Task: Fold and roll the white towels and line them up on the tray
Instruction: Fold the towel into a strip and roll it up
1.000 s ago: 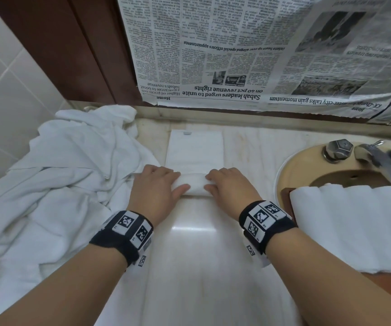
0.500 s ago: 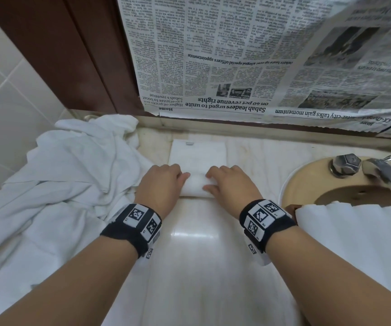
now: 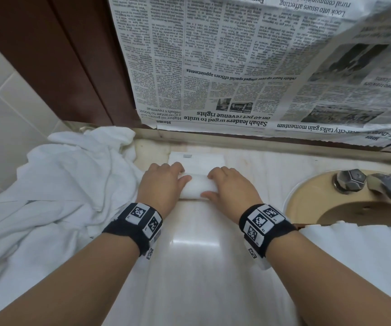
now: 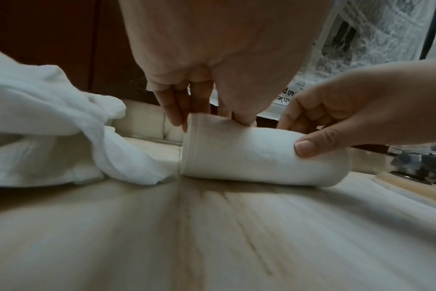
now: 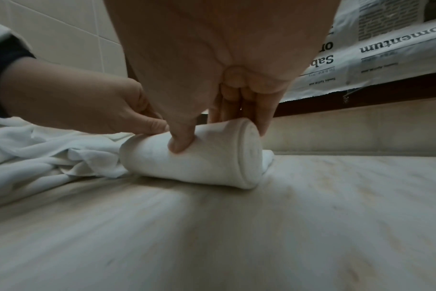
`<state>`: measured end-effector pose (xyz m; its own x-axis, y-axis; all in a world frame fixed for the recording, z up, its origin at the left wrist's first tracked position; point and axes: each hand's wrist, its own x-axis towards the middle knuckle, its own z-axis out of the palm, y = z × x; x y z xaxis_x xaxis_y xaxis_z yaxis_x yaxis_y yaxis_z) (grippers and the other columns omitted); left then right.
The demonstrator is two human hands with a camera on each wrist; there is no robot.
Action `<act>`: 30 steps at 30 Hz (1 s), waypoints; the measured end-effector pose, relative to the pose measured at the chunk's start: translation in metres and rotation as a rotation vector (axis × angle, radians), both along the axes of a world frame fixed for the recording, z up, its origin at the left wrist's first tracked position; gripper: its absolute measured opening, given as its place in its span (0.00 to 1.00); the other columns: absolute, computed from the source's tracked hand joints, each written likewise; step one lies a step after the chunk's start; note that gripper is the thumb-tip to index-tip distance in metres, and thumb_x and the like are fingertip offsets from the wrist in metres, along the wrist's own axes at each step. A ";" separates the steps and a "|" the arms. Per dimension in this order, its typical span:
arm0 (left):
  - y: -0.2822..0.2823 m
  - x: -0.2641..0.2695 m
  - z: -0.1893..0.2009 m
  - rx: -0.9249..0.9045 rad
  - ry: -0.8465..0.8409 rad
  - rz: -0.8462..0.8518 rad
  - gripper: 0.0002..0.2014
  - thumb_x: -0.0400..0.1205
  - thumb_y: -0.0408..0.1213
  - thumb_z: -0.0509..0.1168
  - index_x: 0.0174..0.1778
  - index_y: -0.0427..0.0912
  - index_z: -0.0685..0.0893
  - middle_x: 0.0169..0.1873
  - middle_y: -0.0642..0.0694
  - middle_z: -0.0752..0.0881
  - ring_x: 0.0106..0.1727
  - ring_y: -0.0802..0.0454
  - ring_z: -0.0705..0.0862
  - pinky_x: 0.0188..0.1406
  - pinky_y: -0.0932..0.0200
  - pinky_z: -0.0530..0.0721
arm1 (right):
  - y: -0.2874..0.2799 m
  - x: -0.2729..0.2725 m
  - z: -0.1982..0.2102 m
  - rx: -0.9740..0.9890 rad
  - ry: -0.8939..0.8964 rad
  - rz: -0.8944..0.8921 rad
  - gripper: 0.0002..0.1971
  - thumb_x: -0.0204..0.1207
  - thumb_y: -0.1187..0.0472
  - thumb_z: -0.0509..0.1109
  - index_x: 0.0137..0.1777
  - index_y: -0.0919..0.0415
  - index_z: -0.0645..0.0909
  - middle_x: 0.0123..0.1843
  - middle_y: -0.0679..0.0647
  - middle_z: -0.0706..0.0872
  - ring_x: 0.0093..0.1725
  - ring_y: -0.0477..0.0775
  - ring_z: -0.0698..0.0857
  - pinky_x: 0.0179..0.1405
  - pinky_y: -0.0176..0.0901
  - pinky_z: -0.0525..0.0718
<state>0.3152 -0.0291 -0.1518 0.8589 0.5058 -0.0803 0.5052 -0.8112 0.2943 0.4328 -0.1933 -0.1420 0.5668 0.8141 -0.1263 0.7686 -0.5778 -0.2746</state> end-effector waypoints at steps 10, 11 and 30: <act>0.026 0.008 -0.002 -0.032 0.112 -0.164 0.36 0.77 0.76 0.61 0.77 0.59 0.80 0.67 0.52 0.72 0.68 0.44 0.67 0.70 0.46 0.70 | 0.010 0.004 -0.003 -0.003 -0.215 -0.038 0.27 0.79 0.35 0.60 0.64 0.54 0.84 0.64 0.58 0.77 0.64 0.62 0.72 0.60 0.58 0.75; 0.029 0.012 -0.002 -0.034 0.111 -0.177 0.34 0.79 0.73 0.62 0.77 0.59 0.79 0.66 0.51 0.73 0.67 0.44 0.67 0.69 0.47 0.70 | 0.011 0.009 -0.001 -0.045 -0.197 -0.008 0.29 0.77 0.33 0.62 0.66 0.54 0.82 0.61 0.56 0.74 0.61 0.61 0.71 0.59 0.56 0.74; 0.043 0.062 0.000 -0.031 -0.062 0.021 0.30 0.75 0.73 0.67 0.56 0.49 0.90 0.61 0.49 0.87 0.66 0.42 0.76 0.63 0.48 0.79 | 0.035 0.051 -0.010 -0.082 -0.062 0.006 0.37 0.76 0.45 0.76 0.80 0.63 0.70 0.77 0.59 0.72 0.76 0.62 0.70 0.75 0.51 0.72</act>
